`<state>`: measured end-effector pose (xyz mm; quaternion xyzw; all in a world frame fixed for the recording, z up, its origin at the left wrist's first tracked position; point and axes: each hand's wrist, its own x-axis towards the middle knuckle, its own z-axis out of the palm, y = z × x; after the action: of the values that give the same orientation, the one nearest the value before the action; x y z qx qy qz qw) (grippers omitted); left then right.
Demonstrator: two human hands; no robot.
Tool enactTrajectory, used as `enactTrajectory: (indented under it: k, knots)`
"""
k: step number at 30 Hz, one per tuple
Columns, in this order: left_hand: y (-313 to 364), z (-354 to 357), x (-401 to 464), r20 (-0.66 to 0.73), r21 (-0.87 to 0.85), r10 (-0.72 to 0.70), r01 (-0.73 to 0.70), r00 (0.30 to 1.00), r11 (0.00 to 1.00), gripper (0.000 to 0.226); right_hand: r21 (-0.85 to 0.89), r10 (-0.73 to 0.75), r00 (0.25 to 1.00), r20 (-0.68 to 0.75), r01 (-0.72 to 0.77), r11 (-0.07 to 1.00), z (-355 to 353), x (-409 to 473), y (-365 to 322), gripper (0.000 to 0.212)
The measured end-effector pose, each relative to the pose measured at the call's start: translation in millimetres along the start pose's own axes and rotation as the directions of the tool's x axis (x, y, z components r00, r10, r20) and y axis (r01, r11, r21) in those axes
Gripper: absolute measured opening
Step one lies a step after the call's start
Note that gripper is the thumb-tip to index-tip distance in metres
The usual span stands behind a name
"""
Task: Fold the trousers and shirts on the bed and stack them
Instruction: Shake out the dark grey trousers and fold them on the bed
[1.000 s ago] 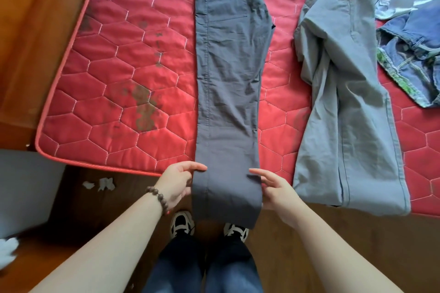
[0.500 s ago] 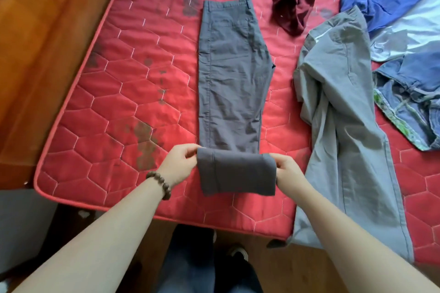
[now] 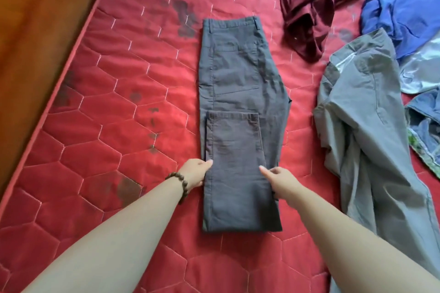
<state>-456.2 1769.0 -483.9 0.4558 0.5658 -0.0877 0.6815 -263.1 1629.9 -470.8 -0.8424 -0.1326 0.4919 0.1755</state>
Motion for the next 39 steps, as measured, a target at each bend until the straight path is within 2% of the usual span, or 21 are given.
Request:
enactTrajectory:
  k: [3, 6, 9, 11, 13, 15, 20, 22, 23, 25, 27, 29, 31, 33, 36, 39]
  knots:
    - [-16, -1, 2, -0.051, 0.042, 0.02, -0.018, 0.998, 0.999, 0.019, -0.022, -0.03, 1.0, -0.008, 0.03, 0.999, 9, -7, 18, 0.033]
    - [-32, 2, -4, -0.001, 0.03, -0.049, 0.049, 0.999, 0.998, 0.024, 0.102, -0.018, 0.997, 0.075, 0.01, 0.995, 13, -19, 25, 0.025]
    - [-48, 11, -10, -0.019, 0.038, -0.067, 0.067, 0.998, 0.997, 0.019, 0.181, 0.014, 0.992, 0.126, -0.036, 0.983, 15, -27, 35, 0.018]
    - [-59, 17, -13, -0.039, -0.013, -0.095, 0.094, 0.995, 0.995, 0.015, 0.117, 0.03, 0.986, 0.163, -0.05, 0.992, 12, -31, 46, 0.014]
    - [-67, 23, -16, -0.044, -0.041, -0.122, 0.12, 0.992, 0.992, 0.019, 0.031, 0.038, 0.983, 0.18, -0.044, 0.999, 10, -33, 57, 0.024]
    - [-71, 28, -21, -0.063, -0.001, -0.083, 0.083, 0.995, 0.997, 0.029, -0.003, 0.027, 0.985, 0.169, -0.026, 1.0, 11, -36, 66, 0.035]
    - [-67, 33, -32, -0.127, 0.147, -0.024, 0.043, 0.992, 0.988, 0.034, -0.098, 0.051, 0.992, 0.119, -0.039, 0.994, 17, -37, 70, 0.032]
    - [-59, 33, -38, -0.242, 0.418, 0.081, 0.028, 0.967, 0.908, 0.039, -0.166, 0.039, 0.999, -0.009, -0.04, 0.985, 19, -40, 63, 0.027]
    - [-54, 34, -42, -0.348, 0.539, 0.177, 0.042, 0.921, 0.841, 0.035, -0.197, -0.012, 0.991, -0.134, -0.015, 0.98, 20, -42, 59, 0.022]
    - [-42, 39, -48, -0.499, 0.649, 0.399, 0.028, 0.769, 0.76, 0.016, -0.277, -0.251, 0.904, -0.347, 0.157, 0.948, 24, -46, 48, 0.019]
    - [-30, 50, -44, -0.443, 0.774, 0.626, -0.079, 0.641, 0.628, 0.028, -0.421, -0.534, 0.768, -0.353, 0.379, 0.824, 30, -41, 33, 0.031]
    - [-17, 58, -28, -0.252, 0.88, 0.771, -0.192, 0.585, 0.434, 0.042, -0.55, -0.711, 0.653, -0.261, 0.505, 0.665, 37, -27, 16, 0.041]
    - [1, 61, -6, -0.08, 0.938, 0.793, -0.224, 0.603, 0.266, 0.049, -0.615, -0.798, 0.581, -0.159, 0.574, 0.541, 43, -8, -6, 0.051]
    - [21, 58, 20, -0.006, 0.959, 0.772, -0.215, 0.636, 0.185, 0.054, -0.634, -0.84, 0.534, -0.102, 0.615, 0.468, 47, 15, -29, 0.055]
    - [44, 51, 57, -0.026, 0.977, 0.722, -0.136, 0.692, 0.165, 0.059, -0.666, -0.838, 0.544, -0.045, 0.609, 0.431, 50, 54, -50, 0.052]
    - [34, 41, 77, 0.004, 0.994, 0.695, -0.078, 0.719, 0.075, 0.059, -0.746, -0.814, 0.58, 0.026, 0.553, 0.37, 47, 80, -41, 0.053]
